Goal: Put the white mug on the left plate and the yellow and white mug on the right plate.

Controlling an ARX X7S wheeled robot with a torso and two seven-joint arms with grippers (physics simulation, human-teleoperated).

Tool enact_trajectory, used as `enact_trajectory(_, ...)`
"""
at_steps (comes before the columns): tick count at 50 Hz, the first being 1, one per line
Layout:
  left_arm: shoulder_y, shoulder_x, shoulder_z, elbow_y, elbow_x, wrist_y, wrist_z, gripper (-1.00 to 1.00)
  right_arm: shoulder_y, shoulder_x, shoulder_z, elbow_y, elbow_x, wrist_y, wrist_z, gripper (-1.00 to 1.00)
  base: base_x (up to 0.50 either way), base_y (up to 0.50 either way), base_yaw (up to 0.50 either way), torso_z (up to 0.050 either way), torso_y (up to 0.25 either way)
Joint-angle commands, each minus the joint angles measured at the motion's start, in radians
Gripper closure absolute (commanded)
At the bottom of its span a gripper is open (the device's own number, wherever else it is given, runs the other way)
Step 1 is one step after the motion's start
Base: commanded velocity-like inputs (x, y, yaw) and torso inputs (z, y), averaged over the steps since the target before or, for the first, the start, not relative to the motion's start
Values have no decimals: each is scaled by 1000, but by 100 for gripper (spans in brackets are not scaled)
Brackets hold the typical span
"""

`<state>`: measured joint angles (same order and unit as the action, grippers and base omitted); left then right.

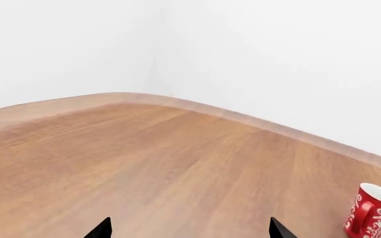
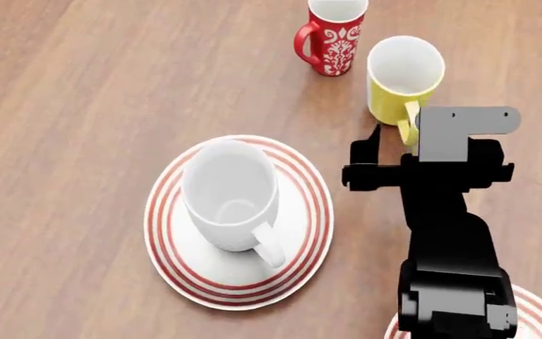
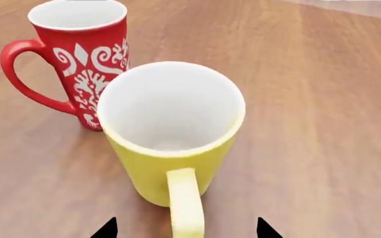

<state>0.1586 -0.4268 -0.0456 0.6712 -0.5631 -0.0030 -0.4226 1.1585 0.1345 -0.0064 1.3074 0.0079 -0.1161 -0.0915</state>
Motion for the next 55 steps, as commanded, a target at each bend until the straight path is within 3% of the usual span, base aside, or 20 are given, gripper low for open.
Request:
enact_trajectory(1, -1, -4, 9, -2, -4, -1, 5, -100, -4, -2, 7, 1, -6, 1, -3, -100, 0, 0, 0, 0, -31)
enact_trajectory(7, 2, -2, 9, -5, -5, 4, 5, -100, -5, -2, 8, 1, -4, -4, -9, -100, 0, 0, 0, 0, 0)
enact_trajectory(8, 2, -3, 10, -5, -5, 4, 5, -100, -5, -2, 15, 1, 2, -10, -13, 100, 0, 0, 0, 0, 0)
enact_trajectory(23, 6, -7, 7, -4, -14, 8, 6, -100, -22, -2, 58, 1, 15, -98, -42, 100, 0, 0, 0, 0, 0)
enact_trajectory(43, -1, -16, 15, -1, -14, 5, 7, -100, -60, 2, 118, -32, 13, -343, -80, 100, 0, 0, 0, 0, 0)
enact_trajectory(46, -4, -16, 18, -4, -11, 5, 7, -100, -144, -7, 125, -244, 29, -208, -91, 100, 0, 0, 0, 0, 0)
enact_trajectory(55, -3, -17, 15, -6, -14, 8, 4, -100, -273, -7, 130, -528, 41, -53, -76, 100, 0, 0, 0, 0, 0)
